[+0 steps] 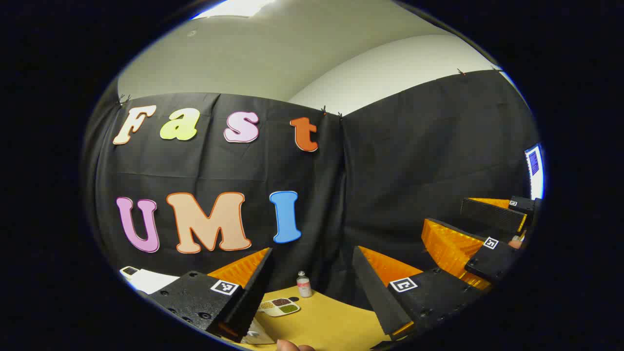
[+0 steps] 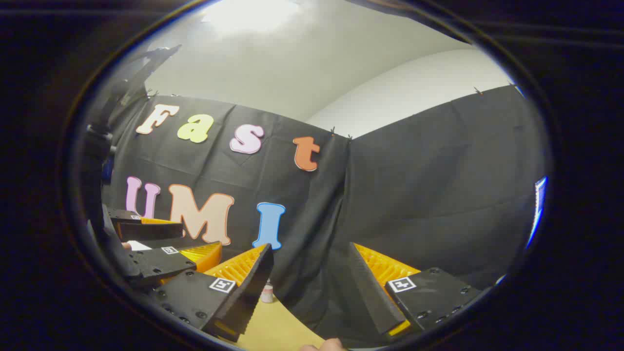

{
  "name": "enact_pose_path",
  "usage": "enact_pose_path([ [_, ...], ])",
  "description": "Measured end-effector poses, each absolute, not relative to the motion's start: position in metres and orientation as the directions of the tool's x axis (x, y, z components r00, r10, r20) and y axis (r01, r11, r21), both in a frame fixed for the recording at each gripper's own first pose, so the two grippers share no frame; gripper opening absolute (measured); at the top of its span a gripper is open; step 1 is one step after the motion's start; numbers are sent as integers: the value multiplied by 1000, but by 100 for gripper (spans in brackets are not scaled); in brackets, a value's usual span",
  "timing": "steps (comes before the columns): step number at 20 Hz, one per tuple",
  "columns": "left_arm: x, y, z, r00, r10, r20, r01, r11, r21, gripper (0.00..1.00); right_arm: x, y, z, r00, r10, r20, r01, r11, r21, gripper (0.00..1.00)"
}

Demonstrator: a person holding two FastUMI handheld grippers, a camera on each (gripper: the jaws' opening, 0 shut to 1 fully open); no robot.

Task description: Open the microwave oven with the left hand, put the food in, and close the microwave oven.

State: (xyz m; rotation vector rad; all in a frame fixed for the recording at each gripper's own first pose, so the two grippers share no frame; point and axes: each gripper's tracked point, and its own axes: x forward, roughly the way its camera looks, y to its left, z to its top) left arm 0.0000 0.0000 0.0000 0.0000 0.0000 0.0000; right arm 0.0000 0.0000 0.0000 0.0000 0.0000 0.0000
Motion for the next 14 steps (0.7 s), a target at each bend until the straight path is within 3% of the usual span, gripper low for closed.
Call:
enact_pose_path([
  [10, -66, 38, -23, 959, 271, -86, -265, 962, 69, 96, -9, 28, -34, 975, 215, -49, -210, 974, 88, 97],
  [14, -89, 52, -17, 935, 344, -89, -338, 938, 77, 96, -9, 32, -34, 968, 247, -53, -238, 961, 138, 97],
])
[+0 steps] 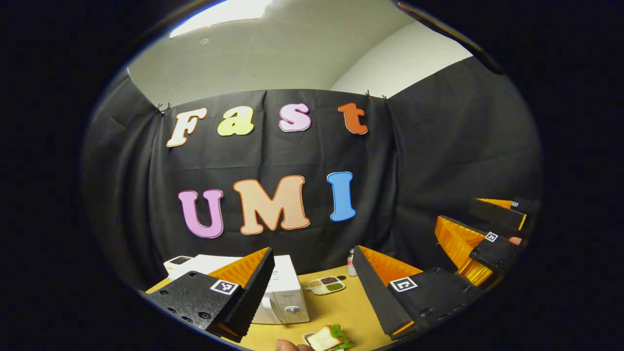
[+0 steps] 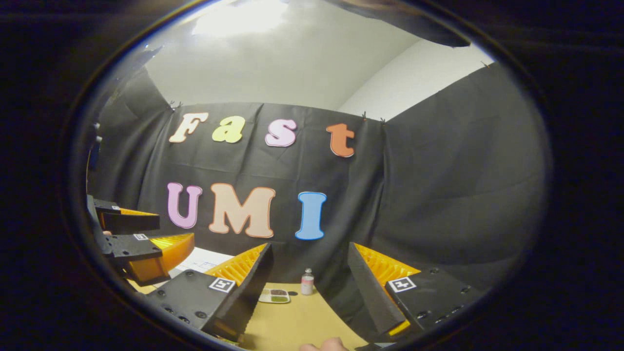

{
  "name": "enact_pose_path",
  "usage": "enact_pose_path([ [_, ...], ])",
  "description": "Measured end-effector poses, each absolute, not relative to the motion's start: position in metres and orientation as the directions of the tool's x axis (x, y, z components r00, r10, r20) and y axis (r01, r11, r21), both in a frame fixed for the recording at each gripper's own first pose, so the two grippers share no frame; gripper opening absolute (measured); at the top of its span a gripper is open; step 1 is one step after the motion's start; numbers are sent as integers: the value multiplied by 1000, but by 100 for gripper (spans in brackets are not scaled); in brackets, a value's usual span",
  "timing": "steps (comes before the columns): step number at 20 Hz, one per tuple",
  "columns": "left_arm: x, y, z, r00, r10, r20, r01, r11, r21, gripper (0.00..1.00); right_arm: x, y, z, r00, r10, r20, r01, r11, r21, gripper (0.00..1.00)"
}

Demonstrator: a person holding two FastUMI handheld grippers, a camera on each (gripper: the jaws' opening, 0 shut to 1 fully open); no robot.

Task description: Open the microwave oven with the left hand, put the food in, and close the microwave oven.

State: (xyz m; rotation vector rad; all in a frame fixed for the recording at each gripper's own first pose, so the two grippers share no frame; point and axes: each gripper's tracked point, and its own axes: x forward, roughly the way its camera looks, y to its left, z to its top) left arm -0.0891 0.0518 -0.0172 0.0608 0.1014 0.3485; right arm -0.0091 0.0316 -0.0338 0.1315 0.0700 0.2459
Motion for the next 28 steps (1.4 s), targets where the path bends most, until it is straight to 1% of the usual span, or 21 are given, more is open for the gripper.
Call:
enact_pose_path([
  [4, -105, 57, -19, 921, 378, -89, -372, 925, 82, 96, -20, 25, -29, 970, 242, -37, -235, 962, 140, 96],
  [10, -134, 79, -27, 882, 462, -90, -458, 887, 66, 96, -22, 42, -29, 954, 300, -22, -294, 944, 148, 97],
  [12, -141, 92, -37, 860, 499, -103, -495, 866, 63, 96, -20, 47, -29, 949, 315, -10, -310, 938, 157, 97],
  [15, -142, 110, -63, 839, 529, -123, -525, 848, 69, 97, -18, 49, -44, 943, 331, -31, -322, 931, 170, 97],
  [20, -126, 146, -161, 802, 556, -218, -551, 830, 87, 97, -14, 43, -58, 941, 333, -65, -321, 935, 148, 96],
  [24, -113, 177, -250, 747, 579, -328, -585, 806, 91, 98, -12, 40, -58, 944, 322, -71, -315, 944, 97, 96],
  [28, -103, 197, -332, 698, 566, -440, -577, 808, 124, 98, -11, 42, -61, 946, 311, -88, -307, 950, 57, 96],
])
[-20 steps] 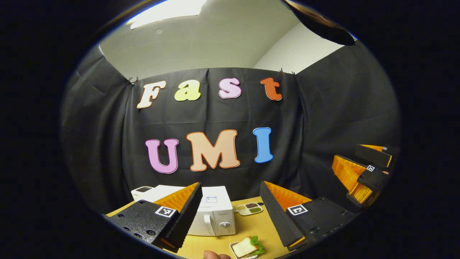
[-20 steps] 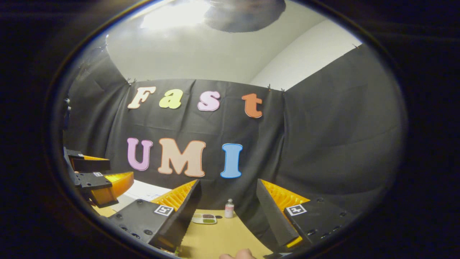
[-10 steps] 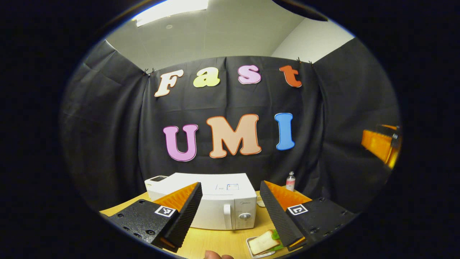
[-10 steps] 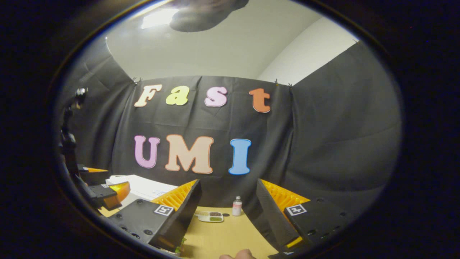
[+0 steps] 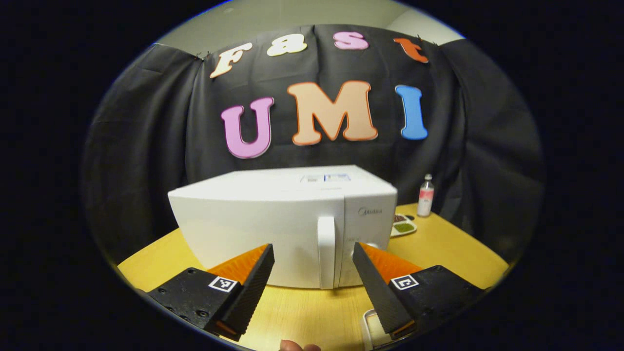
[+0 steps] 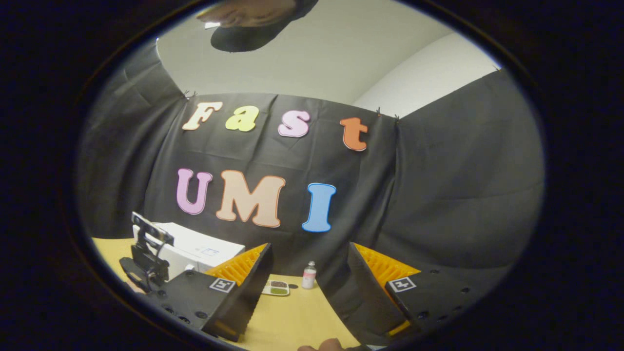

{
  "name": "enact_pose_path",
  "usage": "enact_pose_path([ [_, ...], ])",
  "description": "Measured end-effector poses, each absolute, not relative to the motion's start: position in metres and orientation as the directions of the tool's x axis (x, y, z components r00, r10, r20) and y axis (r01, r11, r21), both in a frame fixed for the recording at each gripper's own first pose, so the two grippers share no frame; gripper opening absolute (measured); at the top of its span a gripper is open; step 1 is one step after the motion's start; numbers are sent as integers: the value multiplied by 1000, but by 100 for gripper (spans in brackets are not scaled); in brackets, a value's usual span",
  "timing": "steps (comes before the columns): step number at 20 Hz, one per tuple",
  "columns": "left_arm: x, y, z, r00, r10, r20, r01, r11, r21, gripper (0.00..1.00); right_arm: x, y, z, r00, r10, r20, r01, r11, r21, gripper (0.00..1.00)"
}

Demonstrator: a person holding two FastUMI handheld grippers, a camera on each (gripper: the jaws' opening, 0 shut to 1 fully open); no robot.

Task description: Open the microwave oven with the left hand, put the food in, and close the microwave oven.

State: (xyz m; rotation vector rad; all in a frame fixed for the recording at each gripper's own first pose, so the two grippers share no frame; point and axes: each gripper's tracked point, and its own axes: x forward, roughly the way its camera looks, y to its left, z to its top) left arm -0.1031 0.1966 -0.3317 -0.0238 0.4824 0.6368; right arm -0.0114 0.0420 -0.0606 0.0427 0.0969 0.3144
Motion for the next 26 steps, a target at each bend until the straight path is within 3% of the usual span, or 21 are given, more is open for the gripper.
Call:
enact_pose_path([
  [3, -94, 201, -358, 689, 541, -482, -556, 821, 128, 99, -9, 43, -61, 947, 307, -97, -307, 952, 22, 96],
  [8, -81, 205, -361, 700, 544, -462, -551, 823, 134, 98, -8, 40, -67, 948, 298, -111, -300, 954, 0, 96],
  [10, -73, 206, -363, 705, 539, -460, -541, 829, 143, 93, -7, 40, -69, 947, 300, -116, -302, 953, -2, 96],
  [11, -71, 206, -369, 697, 537, -475, -535, 831, 154, 76, -7, 40, -69, 947, 301, -117, -303, 953, -5, 96],
  [12, -72, 202, -374, 696, 517, -498, -519, 842, 148, 65, -8, 40, -70, 946, 302, -119, -305, 952, -7, 96],
  [14, -70, 203, -375, 692, 529, -492, -527, 835, 158, 27, -8, 40, -72, 944, 306, -122, -310, 951, -13, 96],
  [17, -67, 202, -372, 714, 512, -478, -546, 834, 79, 11, -8, 39, -71, 943, 311, -122, -314, 949, -12, 97],
  [19, -70, 202, -374, 710, 504, -491, -543, 836, 73, 6, -10, 38, -72, 943, 311, -120, -314, 949, -12, 97],
  [26, -71, 201, -373, 707, 499, -501, -545, 836, 63, 1, -16, 41, -72, 936, 330, -120, -334, 943, -9, 97],
])
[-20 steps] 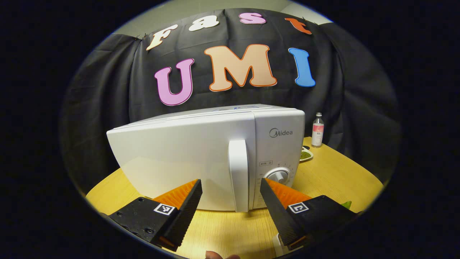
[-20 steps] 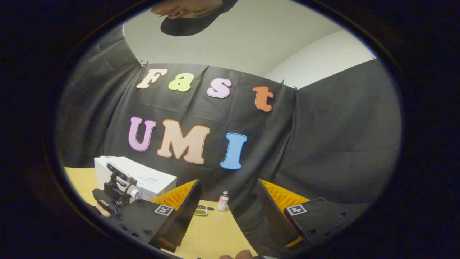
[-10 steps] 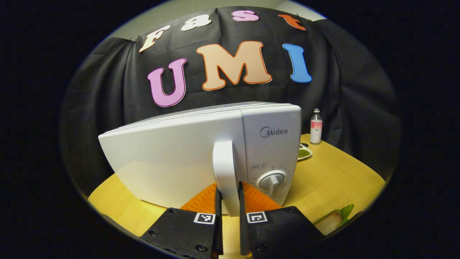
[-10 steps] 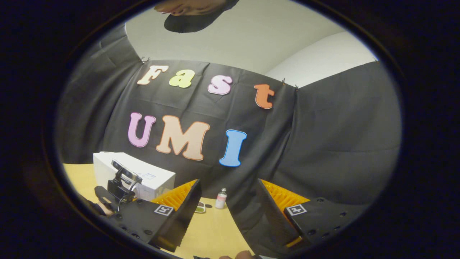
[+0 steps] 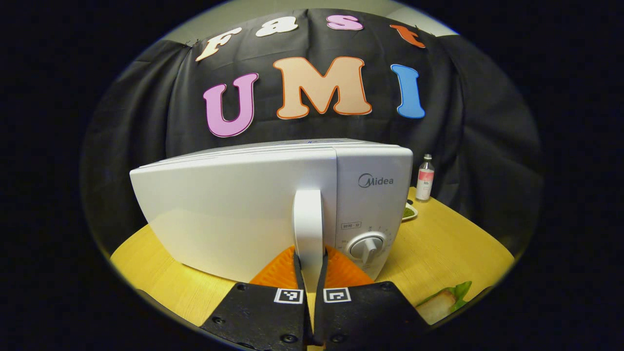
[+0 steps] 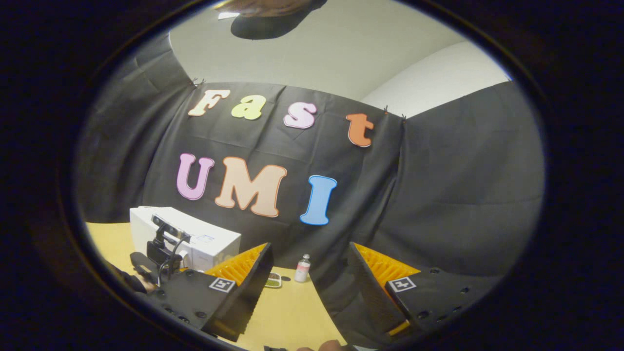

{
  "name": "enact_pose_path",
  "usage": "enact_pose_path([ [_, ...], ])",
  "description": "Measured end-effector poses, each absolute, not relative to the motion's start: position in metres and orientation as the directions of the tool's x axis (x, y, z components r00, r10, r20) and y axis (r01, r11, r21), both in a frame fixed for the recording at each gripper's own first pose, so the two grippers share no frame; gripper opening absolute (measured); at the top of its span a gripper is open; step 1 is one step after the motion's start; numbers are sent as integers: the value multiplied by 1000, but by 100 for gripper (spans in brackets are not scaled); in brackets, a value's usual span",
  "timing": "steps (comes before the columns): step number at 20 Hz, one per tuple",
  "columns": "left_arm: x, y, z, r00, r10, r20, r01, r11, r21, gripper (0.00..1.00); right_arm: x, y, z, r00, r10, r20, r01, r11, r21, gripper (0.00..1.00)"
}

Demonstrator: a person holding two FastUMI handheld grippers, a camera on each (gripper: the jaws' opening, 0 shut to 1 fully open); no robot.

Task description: Open the microwave oven with the left hand, put the food in, and close the microwave oven.

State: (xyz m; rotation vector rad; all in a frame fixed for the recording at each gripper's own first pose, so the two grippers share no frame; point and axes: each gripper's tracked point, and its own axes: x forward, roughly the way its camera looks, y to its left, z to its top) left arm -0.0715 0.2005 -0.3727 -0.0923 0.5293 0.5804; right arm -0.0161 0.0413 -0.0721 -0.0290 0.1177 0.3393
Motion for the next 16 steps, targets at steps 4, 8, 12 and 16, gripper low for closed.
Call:
enact_pose_path([
  [4, -72, 201, -372, 707, 484, -515, -539, 841, 49, 1, -18, 48, -70, 932, 344, -114, -346, 938, 1, 97],
  [8, -72, 200, -371, 714, 465, -523, -522, 852, 43, 1, -14, 56, -73, 928, 355, -113, -357, 934, 5, 97],
  [12, -104, 184, -357, 718, 480, -504, -524, 849, 61, 1, -8, 59, -74, 928, 355, -111, -356, 934, 7, 97],
  [16, -160, 170, -352, 707, 433, -560, -486, 872, 61, 0, -7, 78, -88, 906, 403, -132, -397, 915, 67, 97],
])
